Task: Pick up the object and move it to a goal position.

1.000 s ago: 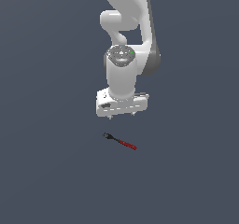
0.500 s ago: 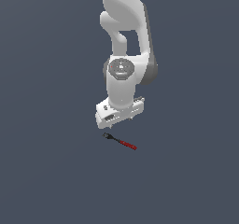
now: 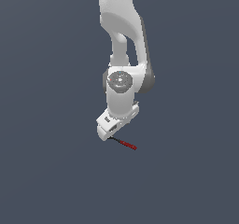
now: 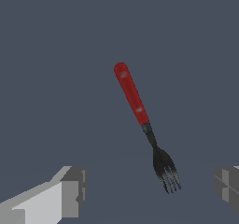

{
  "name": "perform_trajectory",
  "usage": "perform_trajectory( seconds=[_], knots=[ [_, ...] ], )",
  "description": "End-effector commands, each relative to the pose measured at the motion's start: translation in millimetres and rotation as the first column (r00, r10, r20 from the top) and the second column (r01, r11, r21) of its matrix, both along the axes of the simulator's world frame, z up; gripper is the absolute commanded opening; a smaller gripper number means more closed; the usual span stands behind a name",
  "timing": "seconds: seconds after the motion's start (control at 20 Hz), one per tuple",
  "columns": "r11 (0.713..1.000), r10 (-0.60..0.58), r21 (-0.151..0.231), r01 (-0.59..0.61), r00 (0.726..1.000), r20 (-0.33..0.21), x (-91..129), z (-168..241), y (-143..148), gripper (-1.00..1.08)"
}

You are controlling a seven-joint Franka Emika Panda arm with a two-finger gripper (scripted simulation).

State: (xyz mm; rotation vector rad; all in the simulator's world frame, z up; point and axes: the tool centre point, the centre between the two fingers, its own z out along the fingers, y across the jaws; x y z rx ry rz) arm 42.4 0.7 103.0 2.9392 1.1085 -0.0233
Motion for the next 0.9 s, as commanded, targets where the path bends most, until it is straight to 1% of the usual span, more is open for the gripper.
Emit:
perform_trajectory(
  seconds=[0.0,0.15,0.45,0.65,0.85],
  knots=[
    [0.997,0.073,0.000,-0.073,0.997,0.002,4,-8,-1,1.00],
    [0.988,0.157,0.001,-0.157,0.988,0.004,8,-17,-2,1.00],
    [0.957,0.291,0.003,-0.291,0.957,0.008,14,-33,-4,1.00],
    [0.936,0.351,0.004,-0.351,0.936,0.011,17,-40,-5,1.00],
    [0.922,0.388,0.005,-0.388,0.922,0.013,19,-45,-6,1.00]
  ],
)
